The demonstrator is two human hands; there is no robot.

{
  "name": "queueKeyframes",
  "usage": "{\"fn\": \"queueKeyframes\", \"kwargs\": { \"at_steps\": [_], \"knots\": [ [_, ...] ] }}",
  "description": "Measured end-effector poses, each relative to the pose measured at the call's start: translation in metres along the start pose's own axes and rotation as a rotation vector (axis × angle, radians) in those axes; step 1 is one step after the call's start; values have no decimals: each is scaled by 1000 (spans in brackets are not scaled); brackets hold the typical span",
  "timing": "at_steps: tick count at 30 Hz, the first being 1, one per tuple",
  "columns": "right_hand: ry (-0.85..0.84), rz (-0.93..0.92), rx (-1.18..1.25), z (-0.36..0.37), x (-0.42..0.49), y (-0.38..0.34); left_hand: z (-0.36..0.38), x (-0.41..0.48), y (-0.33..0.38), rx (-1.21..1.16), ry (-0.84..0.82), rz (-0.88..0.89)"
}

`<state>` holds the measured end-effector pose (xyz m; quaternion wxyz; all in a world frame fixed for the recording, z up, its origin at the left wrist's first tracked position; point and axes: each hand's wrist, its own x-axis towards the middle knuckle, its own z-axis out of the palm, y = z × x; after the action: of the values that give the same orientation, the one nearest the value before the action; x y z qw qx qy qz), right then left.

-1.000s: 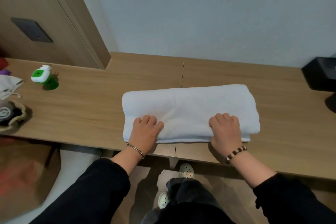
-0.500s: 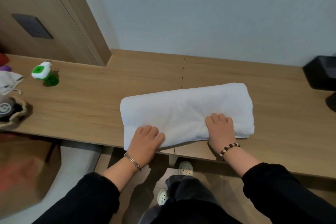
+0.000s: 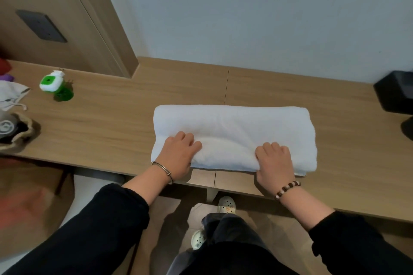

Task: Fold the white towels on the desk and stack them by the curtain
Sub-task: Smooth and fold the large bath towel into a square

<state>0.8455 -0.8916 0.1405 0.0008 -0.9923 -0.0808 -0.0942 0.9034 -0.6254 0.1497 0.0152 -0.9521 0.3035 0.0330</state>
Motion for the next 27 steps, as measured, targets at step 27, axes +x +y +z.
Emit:
{"fn": "queueKeyframes", "kwargs": {
  "at_steps": [27],
  "knots": [
    [-319,269,-24,9,69,4,-10,74,37,-90,89,-211]
  ]
}}
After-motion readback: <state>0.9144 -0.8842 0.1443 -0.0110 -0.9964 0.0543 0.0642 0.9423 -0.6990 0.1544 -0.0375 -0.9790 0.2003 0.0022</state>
